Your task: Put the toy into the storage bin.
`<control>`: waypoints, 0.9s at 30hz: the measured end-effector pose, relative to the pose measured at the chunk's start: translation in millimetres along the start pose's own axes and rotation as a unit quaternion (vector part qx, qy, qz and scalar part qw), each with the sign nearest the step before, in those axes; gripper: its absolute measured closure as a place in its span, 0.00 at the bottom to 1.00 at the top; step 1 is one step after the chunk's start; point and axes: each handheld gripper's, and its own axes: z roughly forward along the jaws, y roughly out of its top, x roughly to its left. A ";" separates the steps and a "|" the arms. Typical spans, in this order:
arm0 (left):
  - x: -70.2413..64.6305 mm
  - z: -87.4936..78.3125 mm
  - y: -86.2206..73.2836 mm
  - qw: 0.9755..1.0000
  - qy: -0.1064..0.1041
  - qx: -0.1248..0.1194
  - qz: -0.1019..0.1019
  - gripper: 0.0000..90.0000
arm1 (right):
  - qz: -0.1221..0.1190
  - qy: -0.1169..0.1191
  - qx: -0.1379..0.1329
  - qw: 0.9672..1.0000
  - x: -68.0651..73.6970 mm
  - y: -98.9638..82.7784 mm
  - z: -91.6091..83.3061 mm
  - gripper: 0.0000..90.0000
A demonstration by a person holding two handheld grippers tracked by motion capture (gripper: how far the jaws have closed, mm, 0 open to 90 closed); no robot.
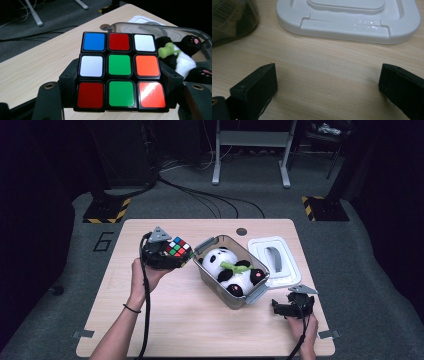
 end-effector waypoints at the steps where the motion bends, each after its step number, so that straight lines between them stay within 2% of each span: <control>1: -2.2 1.8 1.4 1.000 -0.004 0.001 0.002 0.38 | 0.001 0.000 0.000 1.000 0.1 0.1 0.0 0.01; 7: -20.8 16.5 10.6 1.000 -0.024 0.004 0.013 0.38 | 0.001 0.000 0.000 1.000 0.1 0.0 0.0 0.01; 16: -40.4 39.8 21.8 0.998 -0.058 0.010 0.010 0.38 | 0.002 0.000 0.000 1.000 0.0 0.0 0.0 0.01; 20: -52.2 54.2 29.0 0.996 -0.083 0.012 0.005 0.38 | 0.000 0.000 0.000 1.000 -0.3 0.0 0.0 0.01; 23: -63.5 64.8 33.4 0.995 -0.095 0.021 0.009 0.38 | 0.002 0.000 0.000 1.000 -0.2 0.0 -0.1 0.02; 27: -79.3 81.4 35.1 0.993 -0.116 0.030 0.003 0.38 | 0.002 -0.001 0.000 1.000 -0.3 0.0 -0.2 0.02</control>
